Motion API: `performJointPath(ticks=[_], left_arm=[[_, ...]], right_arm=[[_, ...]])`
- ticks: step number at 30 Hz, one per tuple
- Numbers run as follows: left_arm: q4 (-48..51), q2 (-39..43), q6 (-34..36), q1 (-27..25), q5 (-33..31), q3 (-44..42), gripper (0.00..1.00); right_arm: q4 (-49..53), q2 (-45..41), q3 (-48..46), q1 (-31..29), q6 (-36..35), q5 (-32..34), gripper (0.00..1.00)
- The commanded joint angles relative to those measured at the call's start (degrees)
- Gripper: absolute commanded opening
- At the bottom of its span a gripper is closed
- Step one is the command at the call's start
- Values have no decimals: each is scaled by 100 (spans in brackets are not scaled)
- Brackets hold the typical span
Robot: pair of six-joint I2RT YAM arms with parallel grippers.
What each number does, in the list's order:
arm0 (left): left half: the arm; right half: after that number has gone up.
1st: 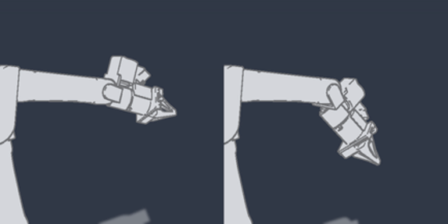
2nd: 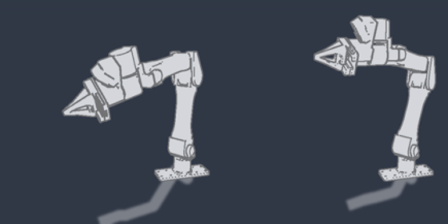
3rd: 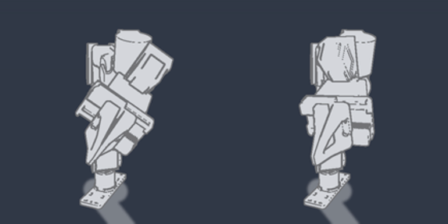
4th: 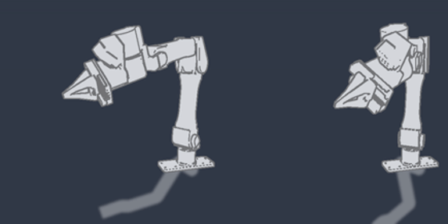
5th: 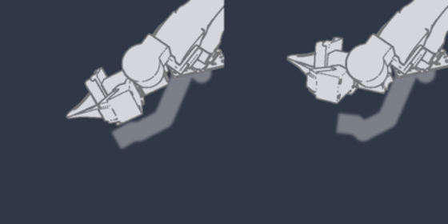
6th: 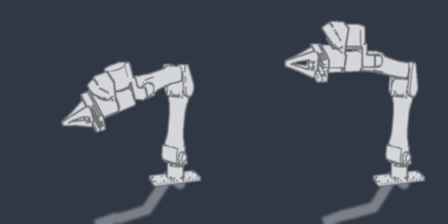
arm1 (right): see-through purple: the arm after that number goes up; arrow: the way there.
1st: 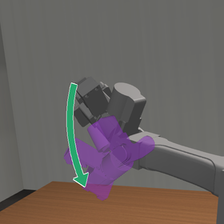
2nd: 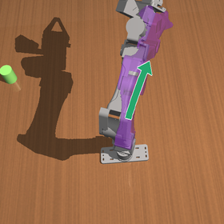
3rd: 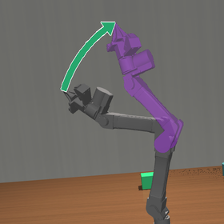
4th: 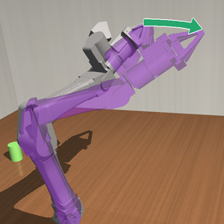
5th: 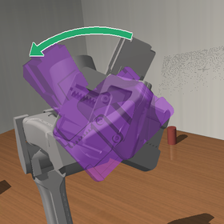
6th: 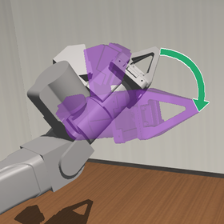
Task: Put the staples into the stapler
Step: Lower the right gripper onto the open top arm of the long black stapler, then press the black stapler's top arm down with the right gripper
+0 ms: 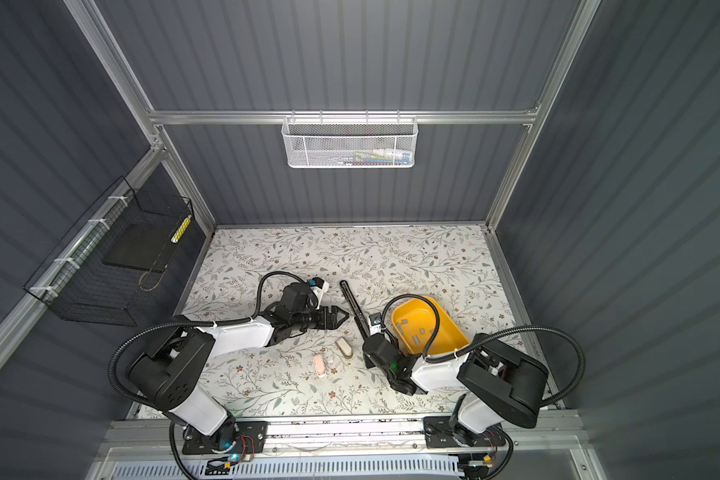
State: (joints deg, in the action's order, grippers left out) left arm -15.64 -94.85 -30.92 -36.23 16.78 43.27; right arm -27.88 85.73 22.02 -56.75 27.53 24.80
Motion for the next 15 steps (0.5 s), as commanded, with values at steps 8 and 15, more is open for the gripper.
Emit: performJointPath(ticks=[8,15], left_arm=[[-801,-1387,-930,3,646,876,86],[-1459,-2430,-1166,131,836,1503,81]], right_arm=[[-479,-164,-152,16,373,-506,11],[-712,-35,-191,-82,343,-617,8]])
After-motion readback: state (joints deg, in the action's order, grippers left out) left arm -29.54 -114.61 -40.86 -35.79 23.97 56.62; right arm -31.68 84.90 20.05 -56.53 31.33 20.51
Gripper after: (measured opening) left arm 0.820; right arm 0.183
